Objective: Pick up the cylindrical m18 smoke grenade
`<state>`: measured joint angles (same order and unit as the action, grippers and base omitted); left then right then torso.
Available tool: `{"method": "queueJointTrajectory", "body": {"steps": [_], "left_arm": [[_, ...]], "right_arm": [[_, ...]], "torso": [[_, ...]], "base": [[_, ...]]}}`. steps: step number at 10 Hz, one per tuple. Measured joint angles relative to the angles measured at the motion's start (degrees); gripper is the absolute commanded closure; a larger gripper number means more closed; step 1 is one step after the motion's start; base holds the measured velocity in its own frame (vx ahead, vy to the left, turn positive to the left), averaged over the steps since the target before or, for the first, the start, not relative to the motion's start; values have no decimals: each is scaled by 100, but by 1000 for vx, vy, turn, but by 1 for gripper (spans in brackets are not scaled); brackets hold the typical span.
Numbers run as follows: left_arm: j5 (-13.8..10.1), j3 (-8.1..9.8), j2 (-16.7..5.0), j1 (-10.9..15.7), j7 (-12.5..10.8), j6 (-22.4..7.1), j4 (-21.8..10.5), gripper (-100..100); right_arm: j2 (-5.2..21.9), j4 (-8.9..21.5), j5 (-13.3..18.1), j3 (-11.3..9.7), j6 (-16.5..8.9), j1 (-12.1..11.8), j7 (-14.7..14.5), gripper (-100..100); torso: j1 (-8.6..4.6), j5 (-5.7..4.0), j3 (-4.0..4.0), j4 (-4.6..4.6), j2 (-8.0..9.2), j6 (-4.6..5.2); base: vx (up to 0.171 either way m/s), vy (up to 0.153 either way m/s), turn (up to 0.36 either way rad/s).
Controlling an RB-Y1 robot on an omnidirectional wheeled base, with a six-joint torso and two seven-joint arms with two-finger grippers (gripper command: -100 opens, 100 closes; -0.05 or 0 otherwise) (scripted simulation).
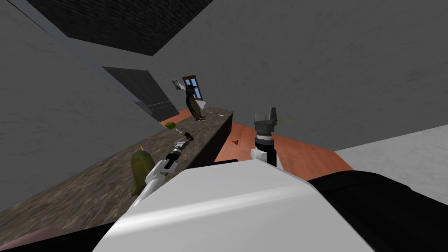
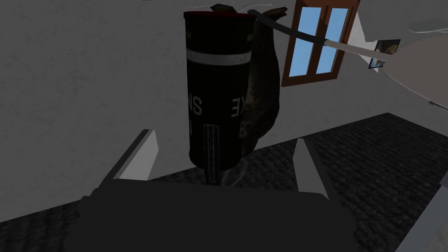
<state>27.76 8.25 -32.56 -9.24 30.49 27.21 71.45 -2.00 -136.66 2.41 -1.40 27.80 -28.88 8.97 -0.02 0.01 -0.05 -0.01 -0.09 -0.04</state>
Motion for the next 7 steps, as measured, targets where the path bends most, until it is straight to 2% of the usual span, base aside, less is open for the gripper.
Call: {"method": "queueJointTrajectory", "body": {"steps": [2,7], "left_arm": [[-60,-136,27,291,76,95,-331,-100],[-220,-610,99,1176,269,234,-1197,-100]], "right_arm": [[0,0,0,0,0,0,0,0],[0,0,0,0,0,0,0,0]], "torso": [[0,0,4,2,7,0],[0,0,5,2,8,-1]], "base": [[-24,-1,112],[-20,0,90]]}}
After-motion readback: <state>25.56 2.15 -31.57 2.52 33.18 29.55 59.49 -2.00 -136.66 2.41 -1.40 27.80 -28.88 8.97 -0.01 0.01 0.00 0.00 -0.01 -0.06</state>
